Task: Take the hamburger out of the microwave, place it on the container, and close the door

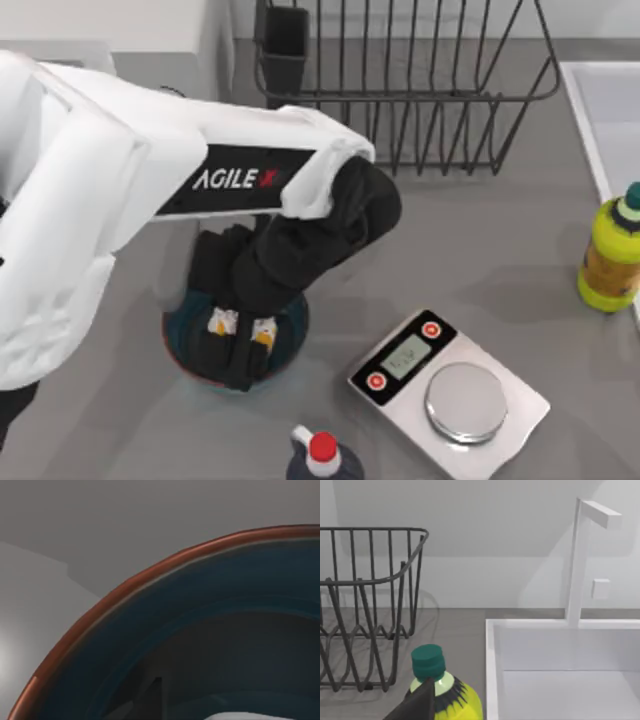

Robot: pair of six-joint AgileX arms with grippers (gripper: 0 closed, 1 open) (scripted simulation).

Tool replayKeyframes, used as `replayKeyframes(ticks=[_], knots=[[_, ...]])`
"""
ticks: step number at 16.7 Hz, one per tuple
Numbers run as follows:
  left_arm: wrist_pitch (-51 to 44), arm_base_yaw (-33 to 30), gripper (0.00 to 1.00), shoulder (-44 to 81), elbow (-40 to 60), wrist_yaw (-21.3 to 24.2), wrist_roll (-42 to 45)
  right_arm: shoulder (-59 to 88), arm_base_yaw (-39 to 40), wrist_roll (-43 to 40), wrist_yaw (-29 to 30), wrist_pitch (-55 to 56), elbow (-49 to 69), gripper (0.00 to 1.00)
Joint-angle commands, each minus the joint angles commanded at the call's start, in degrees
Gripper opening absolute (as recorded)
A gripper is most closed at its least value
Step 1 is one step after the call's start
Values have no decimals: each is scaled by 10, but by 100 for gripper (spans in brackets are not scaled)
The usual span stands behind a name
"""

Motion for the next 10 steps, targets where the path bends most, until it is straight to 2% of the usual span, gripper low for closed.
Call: replayKeyframes(ticks=[1,2,10], knots=[[0,0,98,0,0,0,0,0,0,0,0,0,0,100],[0,0,100,0,0,0,0,0,0,0,0,0,0,100],[-1,-1,100,-3,0,-1,-1,0,0,0,0,0,0,100]])
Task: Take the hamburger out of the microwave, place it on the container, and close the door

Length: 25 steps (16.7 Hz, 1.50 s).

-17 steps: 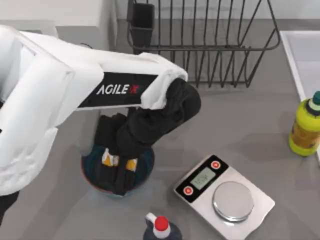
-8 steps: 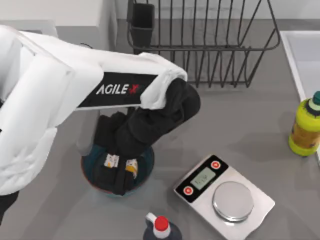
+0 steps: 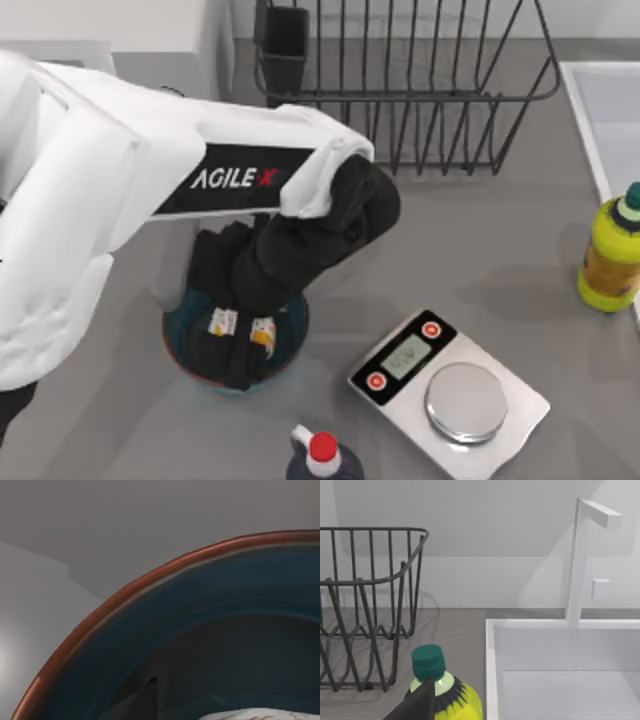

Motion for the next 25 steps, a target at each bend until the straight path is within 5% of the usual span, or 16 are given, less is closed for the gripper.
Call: replayKeyframes(ticks=[4,9,18,25], knots=[[12,14,100,-35,-22,8,34,0,0,0,0,0,0,100],[91,77,100,-209,-156,61,208,0,0,0,0,0,0,100],[363,251,100,-753,-542,182,769,0,0,0,0,0,0,100],[593,377,100,-1133,-790,233,1166,0,0,0,0,0,0,100]])
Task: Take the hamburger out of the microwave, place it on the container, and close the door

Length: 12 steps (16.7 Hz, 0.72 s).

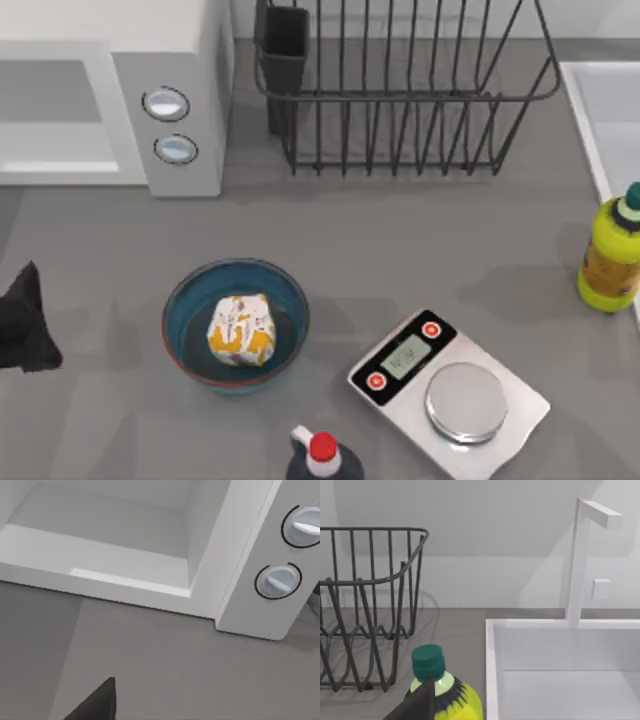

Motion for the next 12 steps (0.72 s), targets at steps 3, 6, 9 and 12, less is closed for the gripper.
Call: replayKeyframes(ticks=[3,6,9,12], knots=[[66,32,100,-93,-59,7,92,0,0,0,0,0,0,100],[96,46,100,-135,-83,8,132,0,0,0,0,0,0,100],[98,46,100,-138,-84,8,134,0,0,0,0,0,0,100],[98,46,92,-138,-84,8,134,0,0,0,0,0,0,100]])
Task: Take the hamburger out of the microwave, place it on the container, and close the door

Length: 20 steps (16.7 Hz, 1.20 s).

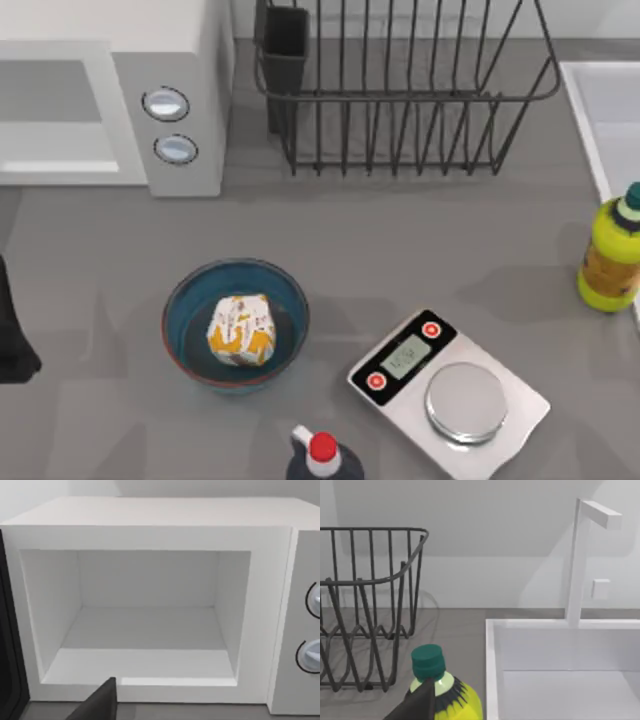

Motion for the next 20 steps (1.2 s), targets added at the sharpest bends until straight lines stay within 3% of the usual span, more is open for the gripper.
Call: replayKeyframes(ticks=[12,20], knots=[[0,0,2,0,0,0,0,0,0,0,0,0,0,100],[0,0,0,0,0,0,0,0,0,0,0,0,0,100]])
